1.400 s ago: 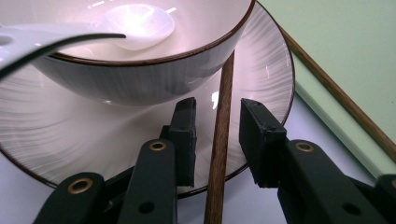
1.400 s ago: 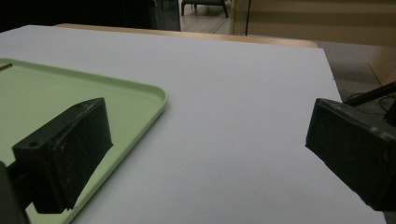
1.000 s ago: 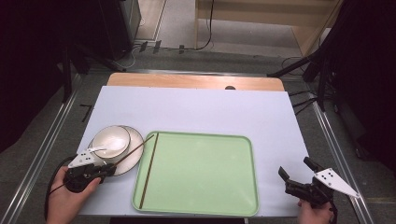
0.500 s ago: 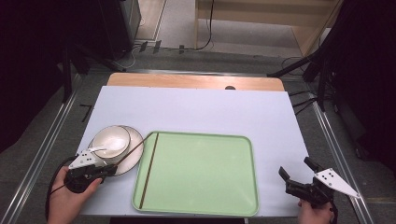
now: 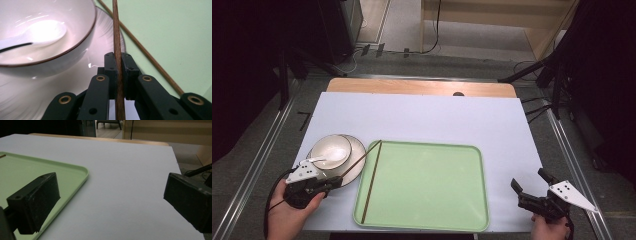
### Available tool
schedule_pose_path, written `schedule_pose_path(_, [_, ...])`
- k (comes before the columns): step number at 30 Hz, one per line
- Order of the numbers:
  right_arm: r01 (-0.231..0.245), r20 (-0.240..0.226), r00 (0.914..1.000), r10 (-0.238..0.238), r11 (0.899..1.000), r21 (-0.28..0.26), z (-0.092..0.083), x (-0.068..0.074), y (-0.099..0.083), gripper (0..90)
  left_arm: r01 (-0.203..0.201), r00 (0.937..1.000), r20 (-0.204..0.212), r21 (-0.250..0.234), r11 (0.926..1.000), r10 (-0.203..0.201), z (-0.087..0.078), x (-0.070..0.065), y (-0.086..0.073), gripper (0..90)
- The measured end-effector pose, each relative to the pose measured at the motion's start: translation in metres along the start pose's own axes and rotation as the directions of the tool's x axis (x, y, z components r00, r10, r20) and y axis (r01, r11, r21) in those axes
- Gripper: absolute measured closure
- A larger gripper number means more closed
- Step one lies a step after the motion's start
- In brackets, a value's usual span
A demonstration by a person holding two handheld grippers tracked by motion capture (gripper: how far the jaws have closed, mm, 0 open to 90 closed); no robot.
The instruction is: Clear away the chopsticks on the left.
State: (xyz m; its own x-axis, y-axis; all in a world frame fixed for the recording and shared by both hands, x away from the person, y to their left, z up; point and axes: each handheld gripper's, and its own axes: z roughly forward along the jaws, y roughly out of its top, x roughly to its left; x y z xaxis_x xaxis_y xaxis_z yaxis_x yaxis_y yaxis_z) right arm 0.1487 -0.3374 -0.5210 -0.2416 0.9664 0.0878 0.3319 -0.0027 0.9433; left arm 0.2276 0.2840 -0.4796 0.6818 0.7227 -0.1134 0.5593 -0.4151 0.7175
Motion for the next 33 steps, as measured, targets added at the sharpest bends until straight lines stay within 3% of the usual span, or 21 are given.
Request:
schedule_pose_path(7, [0.001,-0.001,1.0000,-0.001,1.000,0.001,0.001,0.001,0.000,0.3,0.014,0.9995,0.030,-0.025,0.9996,-0.013,0.007,-0.017,0.005,85.0])
schedule_pose_path(12, [0.001,-0.003,1.0000,-0.001,1.000,0.002,0.001,0.001,0.000,0.3,-0.005,0.9984,0.055,-0.020,0.9998,0.006,0.017,-0.033,0.010,85.0])
schedule_pose_path(20, [-0.001,-0.003,1.0000,0.001,1.000,0.003,0.002,0.000,0.000,0.3,-0.022,0.9938,0.109,-0.004,0.9998,0.022,0.040,-0.063,0.017,85.0])
schedule_pose_path(23, [0.000,-0.004,1.0000,0.000,1.000,0.003,0.002,0.000,0.000,0.3,-0.028,0.9894,0.143,0.007,0.9996,0.027,0.054,-0.078,0.020,85.0])
schedule_pose_path(33, [0.001,-0.003,1.0000,-0.001,1.000,0.007,0.002,0.001,0.000,0.3,-0.021,0.9853,0.170,0.044,0.9988,0.013,0.087,-0.106,0.021,85.0])
